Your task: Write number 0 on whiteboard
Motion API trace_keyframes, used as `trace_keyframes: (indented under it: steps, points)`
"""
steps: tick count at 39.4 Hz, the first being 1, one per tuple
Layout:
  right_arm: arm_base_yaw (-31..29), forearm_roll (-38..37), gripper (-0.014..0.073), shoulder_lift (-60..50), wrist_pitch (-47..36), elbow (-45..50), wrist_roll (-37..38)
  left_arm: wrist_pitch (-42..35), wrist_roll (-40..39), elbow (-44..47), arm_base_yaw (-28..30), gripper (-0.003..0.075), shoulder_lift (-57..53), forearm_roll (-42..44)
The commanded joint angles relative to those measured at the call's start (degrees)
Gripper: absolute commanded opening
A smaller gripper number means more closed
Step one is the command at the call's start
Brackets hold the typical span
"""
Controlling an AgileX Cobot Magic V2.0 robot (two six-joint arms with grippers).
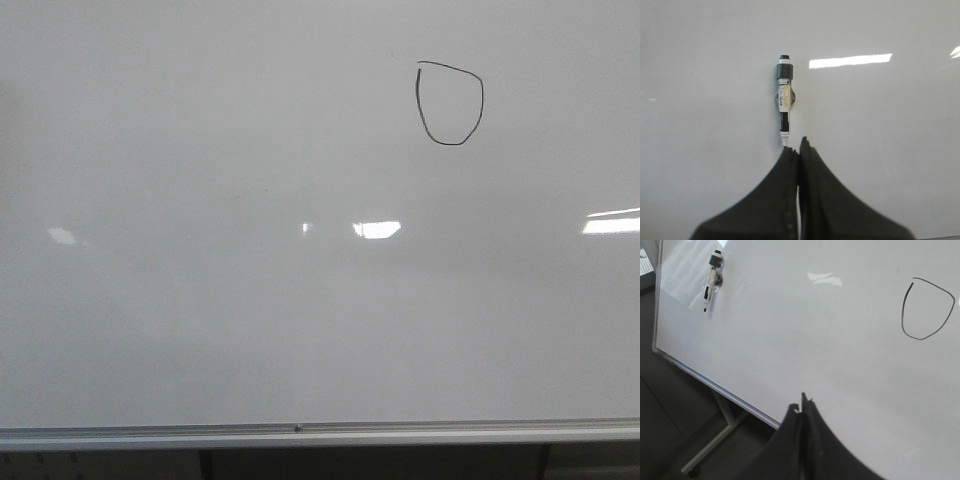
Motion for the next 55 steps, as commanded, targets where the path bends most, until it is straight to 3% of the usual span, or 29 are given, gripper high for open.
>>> trace_keyframes:
  steps: [1, 7, 11, 22, 28, 55]
  points:
    - [-0.1, 1.3, -0.0069, 0.1, -2.7, -1.6, -0.4, -8.1, -2.4, -0.1, -0.8, -0.002, -0.8, 1.7]
    - [-0.1, 1.3, -0.0069, 0.1, -2.7, -1.6, -0.4, -16.2, -20.4, 5.1, -5.2, -0.002, -5.0, 18.6]
    - [-0.1, 1.3, -0.0069, 0.1, -2.7, -1.6, -0.4, -19.0, -26.2, 10.1, -8.2, -0.002, -8.7, 23.6]
    - [-0.1, 1.3, -0.0069, 0.1, -2.7, -1.6, -0.4, -19.3, -27.7, 21.9, -7.1, -0.002, -20.7, 22.7]
    - [-0.1, 1.3, -0.0069, 0.2, -2.5, -1.6, -0.4, -21.6, -27.7, 25.3, -6.3, -0.002, -20.3, 21.1]
    - [-0.1, 1.3, -0.0069, 0.2, -2.5, -1.6, -0.4, -21.0, -27.7, 25.5, -6.2, -0.002, -20.2, 20.6]
